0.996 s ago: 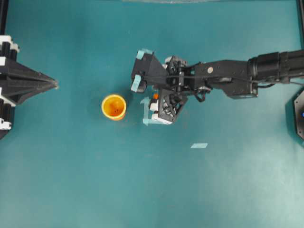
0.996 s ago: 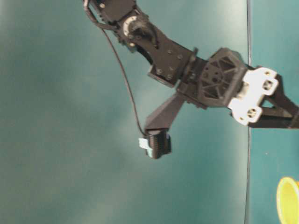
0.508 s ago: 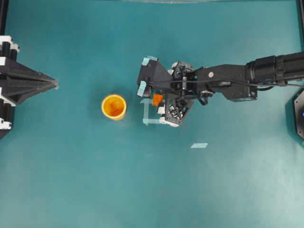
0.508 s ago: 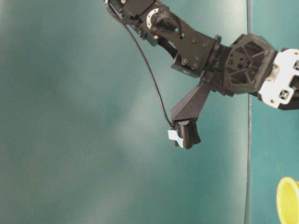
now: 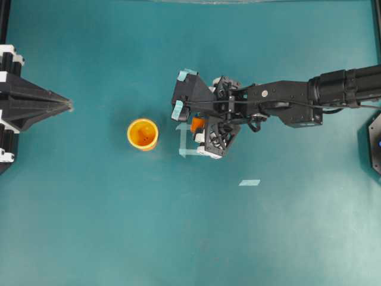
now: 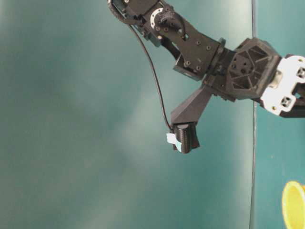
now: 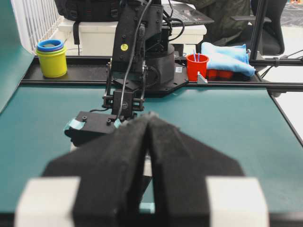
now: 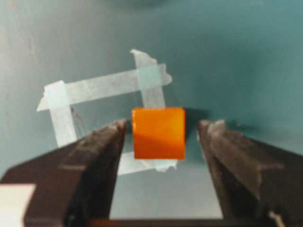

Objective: Lift the orange block with right arm.
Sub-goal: 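Lower the right gripper around the cube and close its fingers, then lift the gripped orange cube upward with the right gripper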

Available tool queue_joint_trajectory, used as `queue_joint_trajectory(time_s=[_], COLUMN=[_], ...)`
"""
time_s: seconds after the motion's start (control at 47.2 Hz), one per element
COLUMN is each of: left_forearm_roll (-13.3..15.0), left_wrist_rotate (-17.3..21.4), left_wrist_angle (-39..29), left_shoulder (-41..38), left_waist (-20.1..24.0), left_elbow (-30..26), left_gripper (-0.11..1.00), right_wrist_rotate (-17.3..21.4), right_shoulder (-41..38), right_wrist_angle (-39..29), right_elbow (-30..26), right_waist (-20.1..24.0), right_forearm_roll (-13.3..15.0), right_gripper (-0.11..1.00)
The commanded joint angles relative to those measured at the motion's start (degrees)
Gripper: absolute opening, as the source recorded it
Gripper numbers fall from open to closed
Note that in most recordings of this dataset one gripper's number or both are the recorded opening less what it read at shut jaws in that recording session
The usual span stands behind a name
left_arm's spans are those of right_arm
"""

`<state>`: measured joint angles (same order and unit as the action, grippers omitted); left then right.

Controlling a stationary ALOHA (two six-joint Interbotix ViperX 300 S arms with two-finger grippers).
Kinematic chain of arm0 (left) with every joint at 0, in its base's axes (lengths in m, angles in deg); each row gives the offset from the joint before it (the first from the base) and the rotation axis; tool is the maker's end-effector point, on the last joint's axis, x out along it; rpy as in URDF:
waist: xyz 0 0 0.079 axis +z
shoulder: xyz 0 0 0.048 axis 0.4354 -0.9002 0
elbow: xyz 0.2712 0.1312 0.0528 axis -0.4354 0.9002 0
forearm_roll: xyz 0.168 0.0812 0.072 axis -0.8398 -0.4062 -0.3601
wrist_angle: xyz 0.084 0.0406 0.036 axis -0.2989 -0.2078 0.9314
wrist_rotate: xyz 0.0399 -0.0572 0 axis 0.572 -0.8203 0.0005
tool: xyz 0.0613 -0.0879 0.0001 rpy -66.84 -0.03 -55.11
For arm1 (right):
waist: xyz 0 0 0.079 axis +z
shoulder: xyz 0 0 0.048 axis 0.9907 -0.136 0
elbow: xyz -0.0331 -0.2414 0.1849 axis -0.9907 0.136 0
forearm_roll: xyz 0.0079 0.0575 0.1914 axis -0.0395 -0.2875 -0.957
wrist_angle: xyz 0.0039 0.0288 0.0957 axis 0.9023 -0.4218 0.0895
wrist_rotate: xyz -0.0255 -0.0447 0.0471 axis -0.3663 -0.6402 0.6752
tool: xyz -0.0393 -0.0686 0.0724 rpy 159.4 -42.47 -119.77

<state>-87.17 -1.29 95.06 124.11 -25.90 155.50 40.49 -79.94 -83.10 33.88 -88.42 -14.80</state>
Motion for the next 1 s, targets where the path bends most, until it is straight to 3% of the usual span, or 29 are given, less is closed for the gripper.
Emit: queue_joint_trajectory(time_s=[0.0, 0.191, 0.36, 0.593, 0.974], left_forearm_roll=[-0.1, -0.1, -0.1, -0.1, -0.1], left_wrist_rotate=[0.0, 0.0, 0.0, 0.0, 0.1], left_wrist_angle=[0.2, 0.1, 0.0, -0.1, -0.2], left_shoulder=[-0.4, -0.4, -0.4, -0.4, -0.4], left_waist=[0.0, 0.0, 0.0, 0.0, 0.0], left_elbow=[-1.8, -1.8, -1.8, -1.8, -1.8], left_gripper=[0.00, 0.00, 0.00, 0.00, 0.00], right_wrist_rotate=[0.1, 0.1, 0.2, 0.2, -0.2], right_shoulder=[1.0, 1.0, 1.1, 3.3, 8.3], right_wrist_angle=[0.4, 0.5, 0.3, -1.6, -12.2], right_elbow=[-0.7, -0.7, -0.8, -2.2, -8.2], right_waist=[0.1, 0.0, 0.0, 0.0, 0.0], right_forearm_roll=[-0.1, -0.1, -0.1, -0.1, 0.0], right_gripper=[0.64, 0.60, 0.41, 0.40, 0.40])
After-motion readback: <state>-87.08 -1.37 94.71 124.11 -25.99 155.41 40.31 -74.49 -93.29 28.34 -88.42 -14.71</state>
